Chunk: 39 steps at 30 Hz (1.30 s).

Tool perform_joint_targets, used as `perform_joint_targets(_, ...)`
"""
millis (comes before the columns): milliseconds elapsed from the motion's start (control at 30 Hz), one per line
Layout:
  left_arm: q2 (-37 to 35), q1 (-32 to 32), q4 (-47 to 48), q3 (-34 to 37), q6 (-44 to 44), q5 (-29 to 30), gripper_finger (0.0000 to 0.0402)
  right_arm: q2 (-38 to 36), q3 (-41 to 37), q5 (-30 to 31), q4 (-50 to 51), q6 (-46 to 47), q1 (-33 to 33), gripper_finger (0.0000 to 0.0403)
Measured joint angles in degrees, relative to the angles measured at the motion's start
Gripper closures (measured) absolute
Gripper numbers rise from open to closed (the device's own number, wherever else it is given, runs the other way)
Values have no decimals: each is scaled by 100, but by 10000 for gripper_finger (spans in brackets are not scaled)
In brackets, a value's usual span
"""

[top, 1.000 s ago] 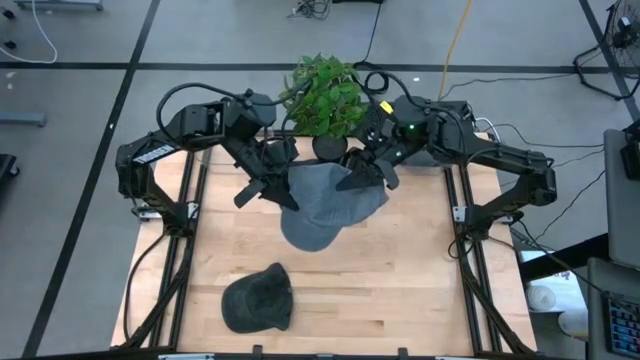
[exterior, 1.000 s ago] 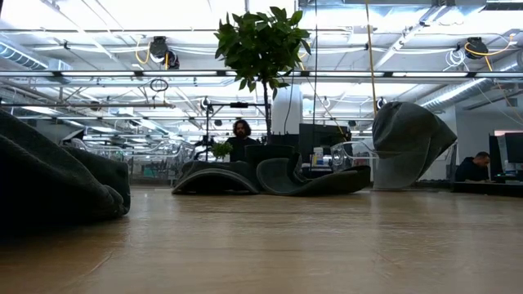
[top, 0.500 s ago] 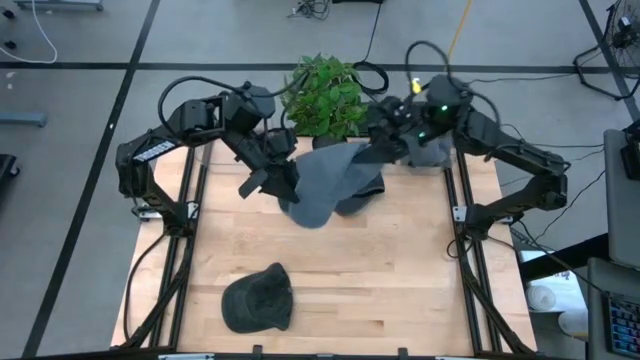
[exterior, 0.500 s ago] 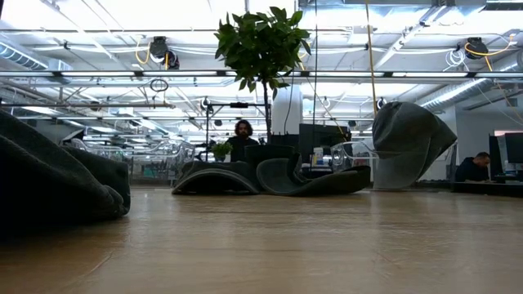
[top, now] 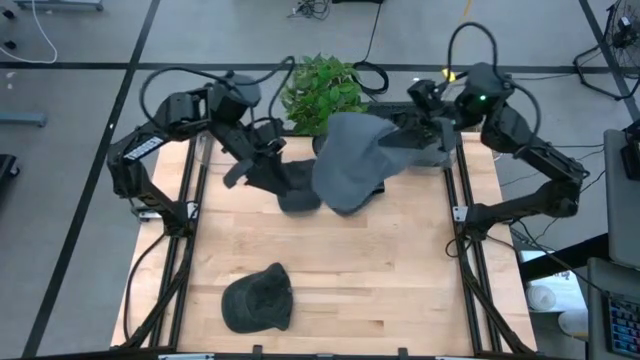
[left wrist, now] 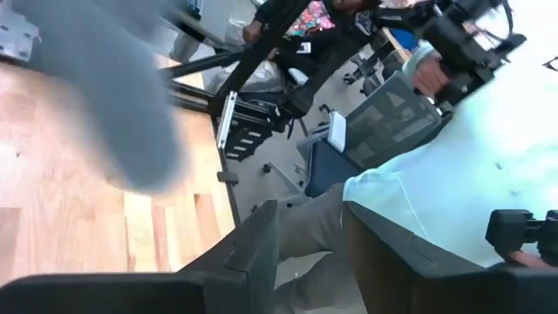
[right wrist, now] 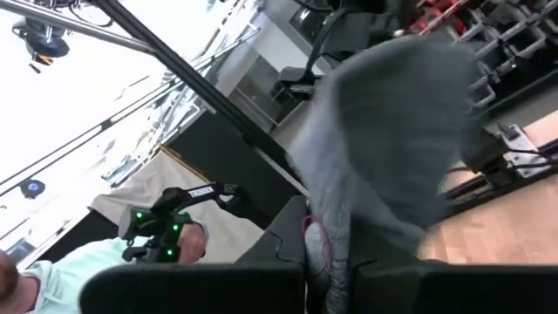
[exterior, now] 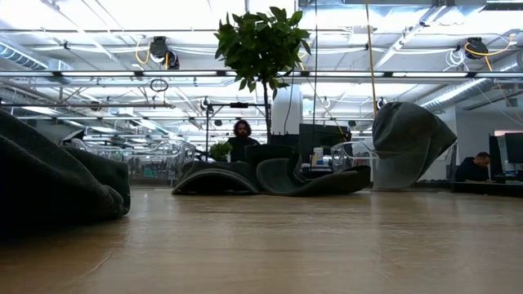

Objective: Pick & Place hat
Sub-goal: Put the gray cap into the right transparent bin

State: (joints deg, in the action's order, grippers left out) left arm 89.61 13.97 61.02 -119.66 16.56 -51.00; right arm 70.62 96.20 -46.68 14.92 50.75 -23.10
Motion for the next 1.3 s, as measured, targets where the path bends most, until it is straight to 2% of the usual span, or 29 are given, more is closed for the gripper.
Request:
perform_joint_targets(233,-445,138,53,0,20,0,268,-337,2,138,95,-243,-369,402)
perform_joint_targets(533,-908,150,19,-2,189,439,270,-596,2,1724,905,-2025,-808,402)
perform_joint_targets(767,-1054,150,3,-2,128,859,270,-607,2,2526,1025,-2838,-1302,402)
perform_joint_targets(900,-1098,150,-2,-2,-172,1570,270,-605,2,2848,1023,-3226,-1602,403)
perform_joint_targets(1100,-1170,150,1,0,-613,2700,270,-602,2,3007,770,-3557,-2120,403)
perform_joint_targets(1300,-1179,150,-8,0,-768,2798,270,-579,7,2816,329,-3501,-2533,403)
